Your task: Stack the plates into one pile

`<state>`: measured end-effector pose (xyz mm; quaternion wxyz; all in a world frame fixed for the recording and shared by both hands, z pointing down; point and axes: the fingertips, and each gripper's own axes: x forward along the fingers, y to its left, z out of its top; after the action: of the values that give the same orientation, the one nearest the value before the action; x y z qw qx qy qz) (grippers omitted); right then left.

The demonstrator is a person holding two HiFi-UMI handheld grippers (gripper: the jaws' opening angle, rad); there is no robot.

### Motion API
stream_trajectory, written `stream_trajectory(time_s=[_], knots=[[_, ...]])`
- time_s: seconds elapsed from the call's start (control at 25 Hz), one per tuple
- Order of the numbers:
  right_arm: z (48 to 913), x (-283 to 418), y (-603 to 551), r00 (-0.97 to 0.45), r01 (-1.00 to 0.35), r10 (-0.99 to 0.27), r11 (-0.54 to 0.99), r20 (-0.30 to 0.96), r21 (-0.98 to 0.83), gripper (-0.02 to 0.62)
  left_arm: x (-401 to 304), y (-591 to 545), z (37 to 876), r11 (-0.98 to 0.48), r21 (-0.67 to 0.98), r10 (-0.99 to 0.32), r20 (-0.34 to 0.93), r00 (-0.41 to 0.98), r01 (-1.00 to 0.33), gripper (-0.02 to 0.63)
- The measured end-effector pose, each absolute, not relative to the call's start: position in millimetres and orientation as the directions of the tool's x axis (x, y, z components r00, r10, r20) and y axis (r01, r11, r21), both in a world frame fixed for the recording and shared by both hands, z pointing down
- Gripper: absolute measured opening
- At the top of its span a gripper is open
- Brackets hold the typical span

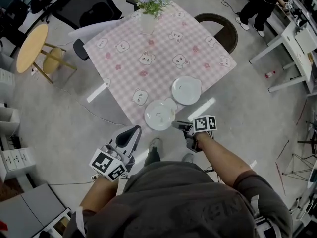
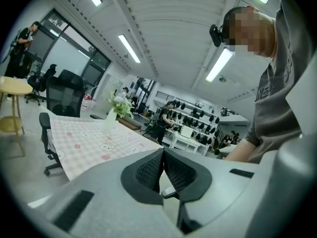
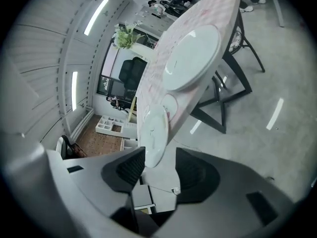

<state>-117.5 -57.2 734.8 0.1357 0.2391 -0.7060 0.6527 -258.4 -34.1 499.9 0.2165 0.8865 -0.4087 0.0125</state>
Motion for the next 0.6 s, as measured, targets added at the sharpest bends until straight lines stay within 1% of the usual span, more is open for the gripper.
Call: stream_trajectory(time_s=[0.24,0.28,0.36,0.48,0.6], knots=[[754.9,-136.3,-58.8,-0.849,-0.507,-0.160,-0.026,0.504,-0.862,0.176,-278.5,-28.5,511.5,-0.544,0.389,-0.725,0.229,0.650,-0.744,0.006],[755.4,-138.4,-59.8,-0.850,-0.503,-0.166,-0.028,0.500,-0.864,0.144,-280.5,-27.8,513.1,-0.543,0.389,-0.724,0.232,0.649,-0.744,0.005],[749.8,-142.6,-61.3,-0.862,-0.476,-0.182,-0.030,0.473,-0.879,0.038,-284.1,-26.4,514.4,-0.542,0.391,-0.724,0.233,0.649,-0.744,0.006],[732.5,-146.1,-61.6,-0.891,-0.411,-0.200,-0.026,0.407,-0.911,0.005,-286.5,-26.5,513.8,-0.546,0.394,-0.722,0.226,0.654,-0.740,0.005],[717.8,-138.4,-57.1,-0.903,-0.382,-0.208,-0.012,0.376,-0.924,0.002,-283.8,-26.6,511.0,-0.554,0.395,-0.719,0.215,0.660,-0.733,0.005]])
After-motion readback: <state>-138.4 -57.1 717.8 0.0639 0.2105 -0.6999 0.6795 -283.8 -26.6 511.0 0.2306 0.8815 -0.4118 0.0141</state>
